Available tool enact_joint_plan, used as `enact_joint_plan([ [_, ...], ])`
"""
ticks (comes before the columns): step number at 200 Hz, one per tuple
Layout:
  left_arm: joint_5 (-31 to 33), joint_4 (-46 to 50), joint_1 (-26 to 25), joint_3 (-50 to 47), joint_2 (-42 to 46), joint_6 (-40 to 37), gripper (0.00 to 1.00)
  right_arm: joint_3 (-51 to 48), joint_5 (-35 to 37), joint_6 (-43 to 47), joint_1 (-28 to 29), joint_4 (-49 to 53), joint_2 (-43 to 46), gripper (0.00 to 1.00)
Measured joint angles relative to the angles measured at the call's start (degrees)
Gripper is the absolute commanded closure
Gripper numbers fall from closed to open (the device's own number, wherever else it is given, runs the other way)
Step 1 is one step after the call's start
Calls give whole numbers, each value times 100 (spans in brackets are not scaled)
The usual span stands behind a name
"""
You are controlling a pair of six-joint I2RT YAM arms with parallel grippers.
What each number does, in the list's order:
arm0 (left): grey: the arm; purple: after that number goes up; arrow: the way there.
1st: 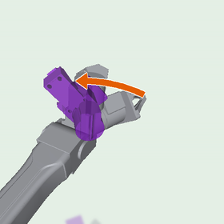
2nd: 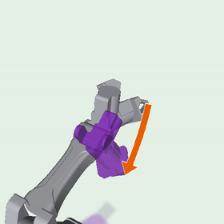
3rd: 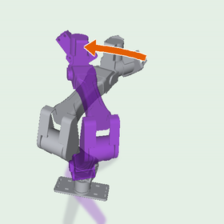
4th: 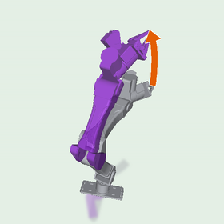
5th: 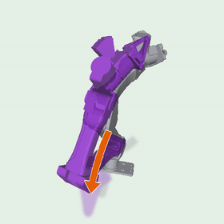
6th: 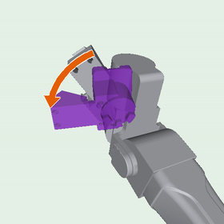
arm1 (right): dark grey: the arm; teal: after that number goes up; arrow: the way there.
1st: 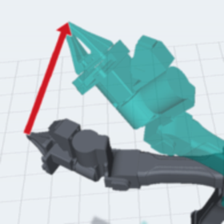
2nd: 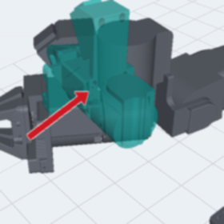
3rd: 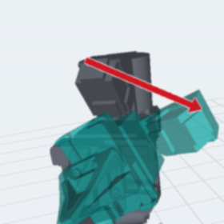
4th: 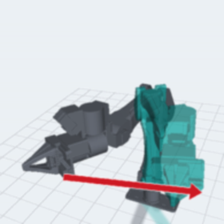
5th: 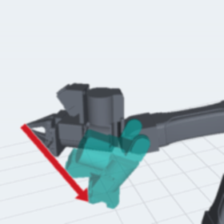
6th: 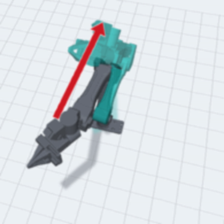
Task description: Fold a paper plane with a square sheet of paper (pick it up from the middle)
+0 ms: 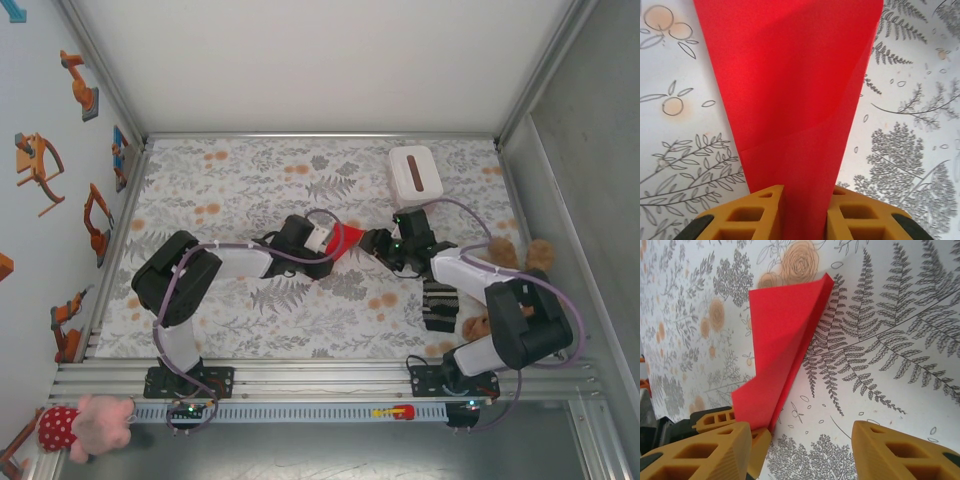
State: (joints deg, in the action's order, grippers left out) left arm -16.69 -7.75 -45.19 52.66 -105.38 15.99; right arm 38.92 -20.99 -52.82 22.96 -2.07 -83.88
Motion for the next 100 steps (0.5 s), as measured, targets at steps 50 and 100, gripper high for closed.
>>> enact_joint_plan([
  [50,-461,-87,138,0,-109,374,75,39,-350,431,79,-186,-560,43],
  [100,-546,-133,160,0,-131,433,75,444,-612,695,201,-186,-1128,43],
])
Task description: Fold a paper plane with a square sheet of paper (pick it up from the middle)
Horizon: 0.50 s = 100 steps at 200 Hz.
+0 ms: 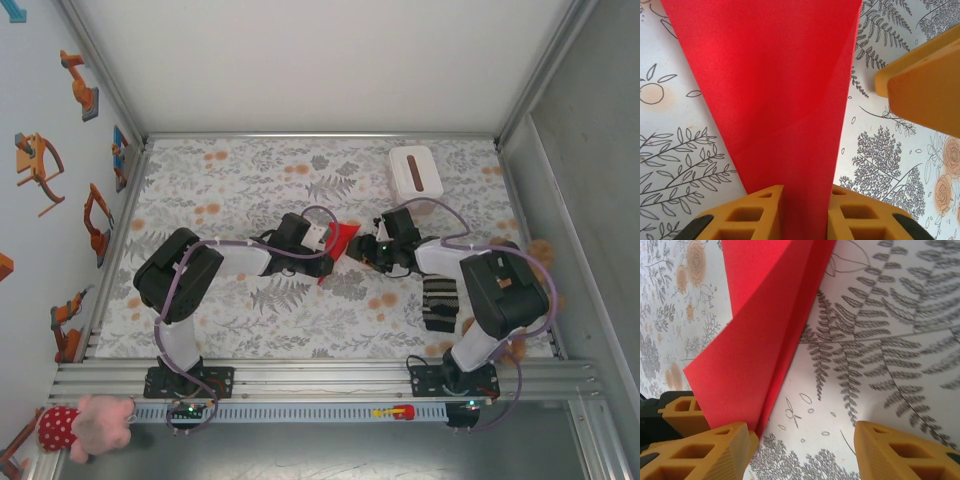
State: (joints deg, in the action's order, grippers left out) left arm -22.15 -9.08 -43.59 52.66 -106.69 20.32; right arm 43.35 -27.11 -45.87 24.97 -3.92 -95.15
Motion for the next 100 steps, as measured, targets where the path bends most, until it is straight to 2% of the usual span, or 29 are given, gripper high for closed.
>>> enact_joint_plan([
  [55,2,-92,13,-61,2,-116,76,168,-79,70,-2,-105,-83,42],
  [100,-46,-632,63,-428,98,-212,76,199,-79,225,-2,-103,-188,40],
])
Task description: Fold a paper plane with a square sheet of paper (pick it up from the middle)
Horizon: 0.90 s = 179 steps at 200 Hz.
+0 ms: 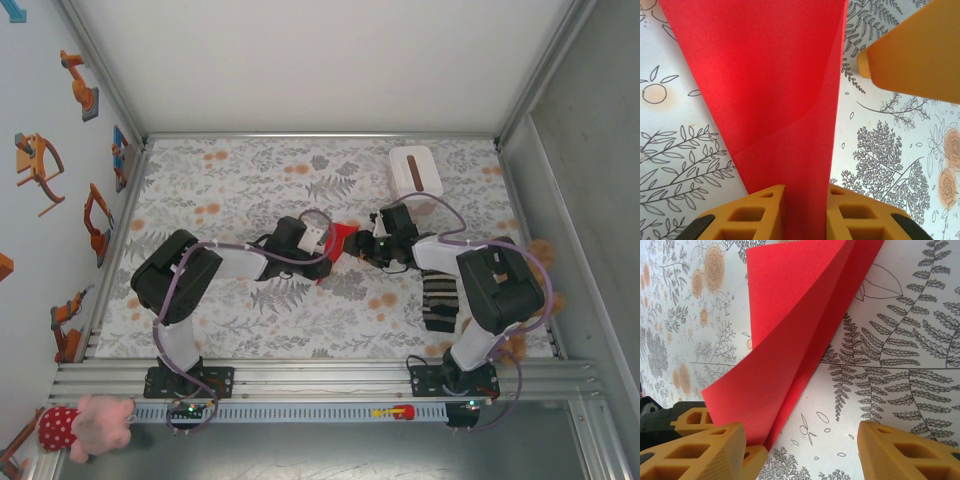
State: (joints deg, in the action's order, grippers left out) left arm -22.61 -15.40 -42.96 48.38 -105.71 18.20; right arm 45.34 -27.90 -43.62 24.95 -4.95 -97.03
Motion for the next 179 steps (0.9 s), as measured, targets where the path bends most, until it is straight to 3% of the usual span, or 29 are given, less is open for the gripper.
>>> enact_joint_plan([
  [179,-262,-278,68,-125,11,116,66,1005,46,638,173,682,-785,39],
])
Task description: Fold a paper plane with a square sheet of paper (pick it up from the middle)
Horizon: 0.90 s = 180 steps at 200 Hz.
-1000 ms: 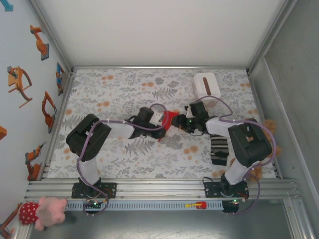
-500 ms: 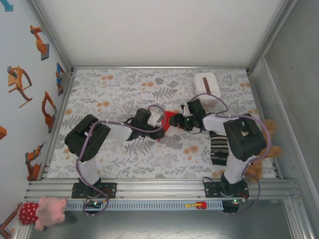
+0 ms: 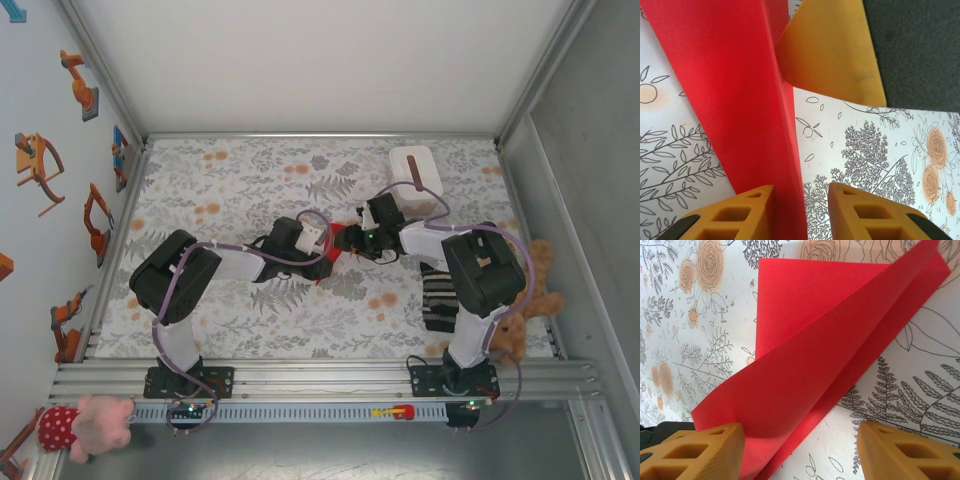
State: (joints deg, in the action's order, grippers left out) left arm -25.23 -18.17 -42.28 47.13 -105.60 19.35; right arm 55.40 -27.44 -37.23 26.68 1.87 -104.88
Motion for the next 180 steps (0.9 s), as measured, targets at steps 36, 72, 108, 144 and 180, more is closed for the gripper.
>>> enact_joint_plan([
  [36,17,168,0,92,4,103,66,61,31,33,17,92,-22,39],
  [72,173,573,24,245,61,166,66,72,66,79,37,118,-22,39],
  [108,304,890,44,396,92,229,66,76,90,87,44,131,-22,39],
  [144,367,1056,44,501,98,299,74,76,90,85,48,129,-22,39],
  [180,446,1207,44,549,107,284,81,-76,181,59,79,-2,120,39],
])
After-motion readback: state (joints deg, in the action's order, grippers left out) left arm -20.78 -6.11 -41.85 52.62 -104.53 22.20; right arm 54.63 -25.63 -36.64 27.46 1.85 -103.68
